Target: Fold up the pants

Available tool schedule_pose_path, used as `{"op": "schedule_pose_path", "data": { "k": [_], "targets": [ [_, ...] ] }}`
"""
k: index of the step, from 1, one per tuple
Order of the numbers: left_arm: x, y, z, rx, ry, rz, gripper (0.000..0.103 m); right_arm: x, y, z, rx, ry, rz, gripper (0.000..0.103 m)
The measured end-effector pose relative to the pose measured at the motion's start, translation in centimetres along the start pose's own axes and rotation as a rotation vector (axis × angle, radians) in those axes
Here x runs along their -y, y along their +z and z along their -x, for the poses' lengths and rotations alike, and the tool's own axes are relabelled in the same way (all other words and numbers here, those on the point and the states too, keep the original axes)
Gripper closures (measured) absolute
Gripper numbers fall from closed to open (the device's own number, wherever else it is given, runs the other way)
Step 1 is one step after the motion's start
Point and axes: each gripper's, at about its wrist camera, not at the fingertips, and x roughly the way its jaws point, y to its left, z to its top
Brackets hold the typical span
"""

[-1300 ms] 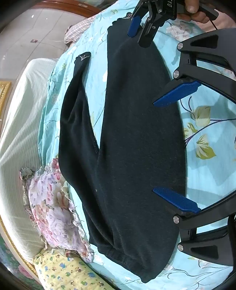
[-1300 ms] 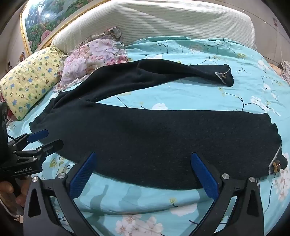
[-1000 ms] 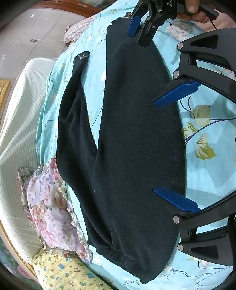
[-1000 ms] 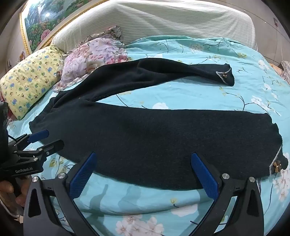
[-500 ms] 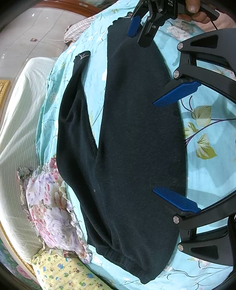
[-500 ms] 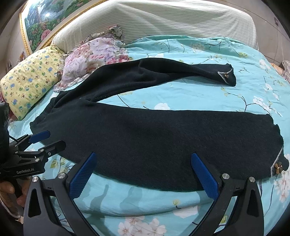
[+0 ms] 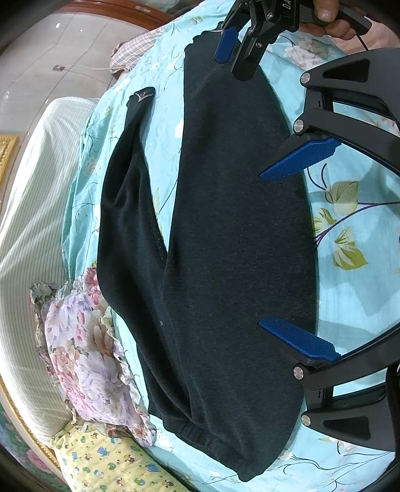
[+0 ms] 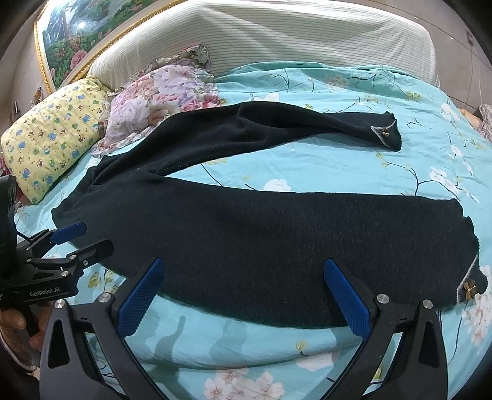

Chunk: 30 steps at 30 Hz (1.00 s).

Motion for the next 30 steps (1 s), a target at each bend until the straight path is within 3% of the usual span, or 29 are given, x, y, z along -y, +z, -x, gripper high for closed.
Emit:
{"op": "schedule_pose_path", "data": {
  "k": [11,20,30],
  "targets": [
    [-0.1,0.5,0.0,-0.006,-0.015,0.000,0.012,0.3,0.4,0.3,-0.017,0.041,-0.055,0.000],
    [-0.3,1.9,-0.3,-0.011,-0.027,-0.013,0.012,1.2,1.1,0.0,-0.014,0.026,-0.075,0.000],
    [-0.2,7.9,-1.8,0.015,-0.067,-0.126,0.012,3.7,4.0,-1.2,-0.046,0.067,-0.218,0.000]
  ]
}}
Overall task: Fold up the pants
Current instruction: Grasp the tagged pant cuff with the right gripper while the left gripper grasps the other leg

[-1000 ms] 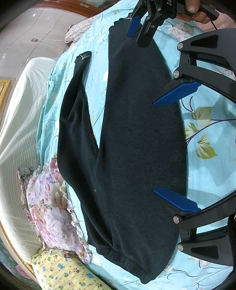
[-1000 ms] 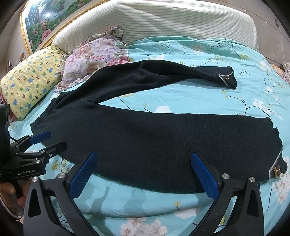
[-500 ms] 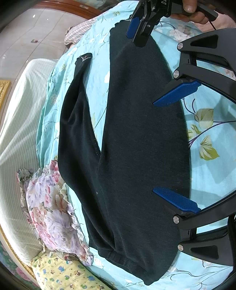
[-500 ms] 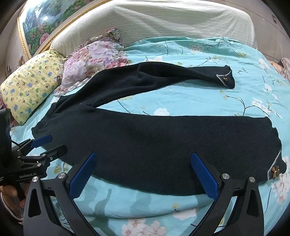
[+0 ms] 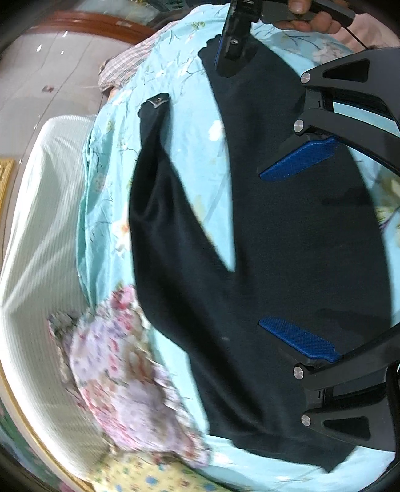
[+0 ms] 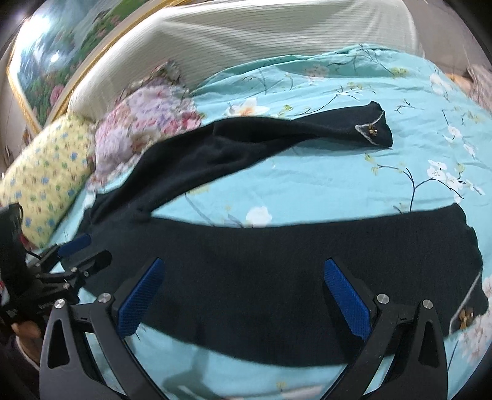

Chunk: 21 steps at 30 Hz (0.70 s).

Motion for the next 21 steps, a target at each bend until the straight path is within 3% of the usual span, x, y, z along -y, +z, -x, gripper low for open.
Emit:
{"op": "schedule_pose_path", "data": {
  "k": [14,21],
  "targets": [
    [-0.5,10.2,-6.0,-0.003,-0.057,-0.174,0.012,6.6,7.7,-3.4,0.030,0.032,-0.378,0.006],
    [-0.4,14.5,-11.0,-0.055,-0.092,-0.283,0.012,10.2,10.3,-5.8,0.024,0.074,-0.558,0.009]
  ]
}}
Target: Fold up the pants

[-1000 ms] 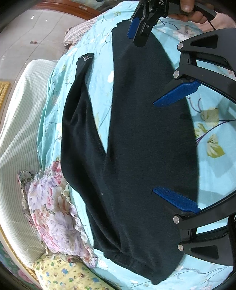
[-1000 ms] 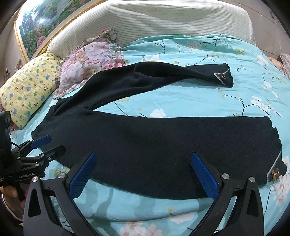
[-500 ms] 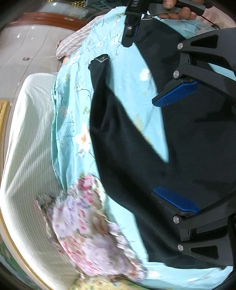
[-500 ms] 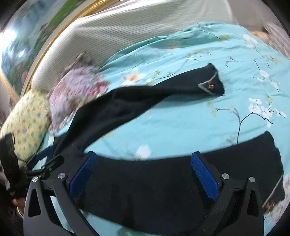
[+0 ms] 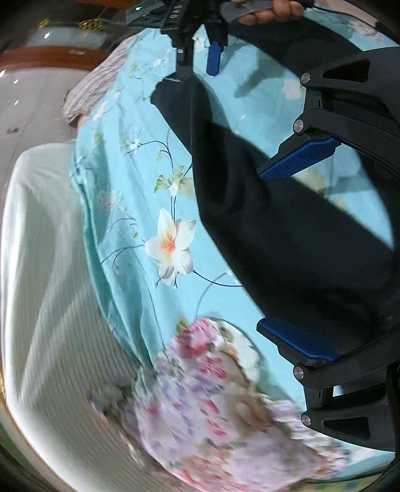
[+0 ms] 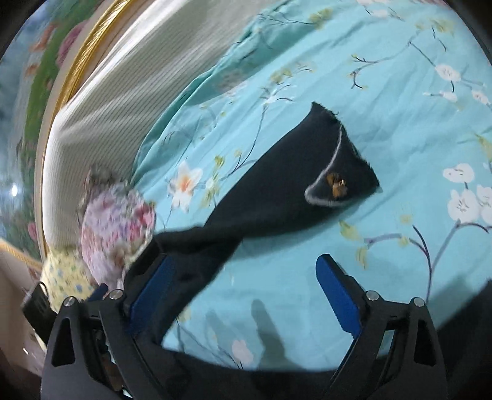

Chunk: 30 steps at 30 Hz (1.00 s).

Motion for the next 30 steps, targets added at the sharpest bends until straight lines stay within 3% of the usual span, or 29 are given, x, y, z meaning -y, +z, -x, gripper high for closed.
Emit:
{"op": "schedule_pose_path", "data": {
  "k": [8,11,12,13,14,15,16,17,18,20,23,30],
  "targets": [
    [-1.3,3.2,-6.0,-0.088,-0.058,-0.127,0.012,2.2,2.3,-1.1,0.012,0.006,-0.132,0.012],
    [-1.6,3.6,-7.5,-0.132,-0.090,-0.149,0.012,2.6,3.0,-1.3,0.022,-0.006,-0.161,0.022],
    [-1.7,3.6,-7.9,-0.148,-0.100,-0.148,0.014,2.6,3.2,-1.5,0.020,-0.014,-0.165,0.031],
    [-1.7,3.5,-8.2,-0.165,-0.118,-0.145,0.020,2.6,3.4,-1.6,0.017,-0.022,-0.165,0.041],
    [-1.8,3.3,-8.5,-0.188,-0.151,-0.141,0.033,2.7,3.5,-1.7,0.012,-0.029,-0.165,0.048],
    [-1.8,3.1,-8.7,-0.203,-0.168,-0.140,0.041,3.0,3.7,-1.7,0.008,-0.038,-0.164,0.062],
    [-1.6,2.9,-8.8,-0.218,-0.187,-0.142,0.057,3.1,3.7,-1.8,0.005,-0.047,-0.162,0.071],
    [-1.2,2.4,-8.7,-0.231,-0.203,-0.153,0.070,3.3,3.7,-1.7,0.002,-0.052,-0.161,0.075],
    [-0.9,2.1,-8.3,-0.236,-0.211,-0.164,0.075,3.5,3.6,-1.6,0.005,-0.051,-0.161,0.084],
    [0.0,1.3,-7.5,-0.242,-0.224,-0.192,0.088,3.7,3.5,-1.2,0.014,-0.054,-0.154,0.090],
    [0.7,0.5,-5.8,-0.208,-0.229,-0.201,0.096,3.6,3.2,-0.4,0.030,-0.050,-0.132,0.094],
    [1.9,-2.0,0.2,-0.107,-0.273,-0.148,0.098,2.7,2.7,3.2,0.059,-0.067,-0.055,0.095]
  ]
}}
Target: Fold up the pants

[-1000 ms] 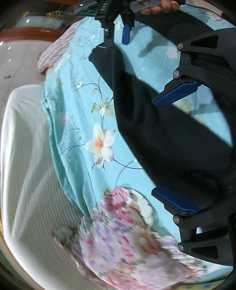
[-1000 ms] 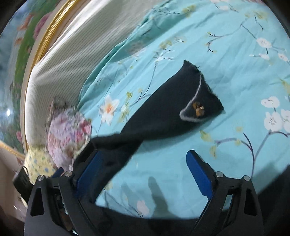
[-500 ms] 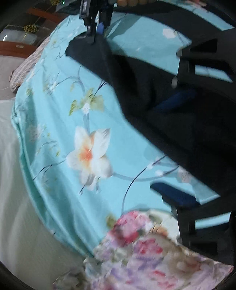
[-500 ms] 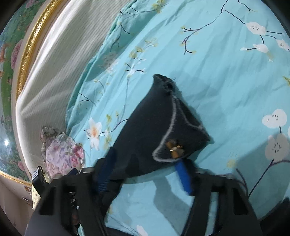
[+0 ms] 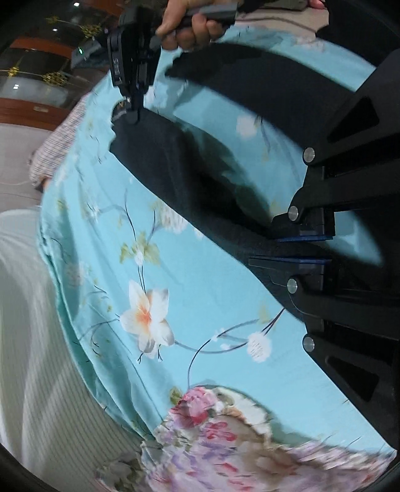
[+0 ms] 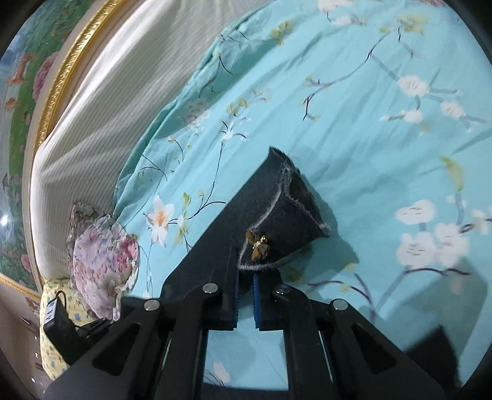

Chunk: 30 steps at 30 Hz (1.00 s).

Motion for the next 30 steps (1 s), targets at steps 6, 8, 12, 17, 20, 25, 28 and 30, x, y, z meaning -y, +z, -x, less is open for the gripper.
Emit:
{"op": "schedule_pose_path", "data": {
  "k": [6,8,12,17,20,25,28,30],
  "targets": [
    [4.1,-3.0,2.2,0.022,-0.033,0.000,0.098,0.6,-0.7,3.7,0.006,0.002,0.031,0.096],
    [5.2,-3.9,2.7,0.026,-0.039,0.005,0.098,0.6,-1.3,4.8,0.003,0.001,0.055,0.096],
    [7.0,-5.8,4.0,0.042,-0.062,0.021,0.098,0.5,-2.8,7.4,-0.001,-0.001,0.096,0.096],
    [9.0,-7.5,5.3,0.053,-0.096,0.030,0.098,1.4,-4.6,10.0,0.009,-0.015,0.119,0.096],
    [9.8,-8.4,5.4,0.048,-0.100,0.031,0.097,2.4,-5.9,10.9,0.003,-0.034,0.119,0.096],
    [10.7,-9.9,5.2,0.032,-0.106,0.029,0.097,4.8,-8.0,11.1,-0.021,-0.065,0.085,0.096],
    [11.0,-10.4,5.4,0.034,-0.112,0.036,0.097,5.9,-8.9,10.7,-0.035,-0.079,0.066,0.096],
    [11.2,-10.8,5.4,0.036,-0.119,0.043,0.097,6.2,-9.4,10.9,-0.032,-0.081,0.063,0.096]
  ]
}}
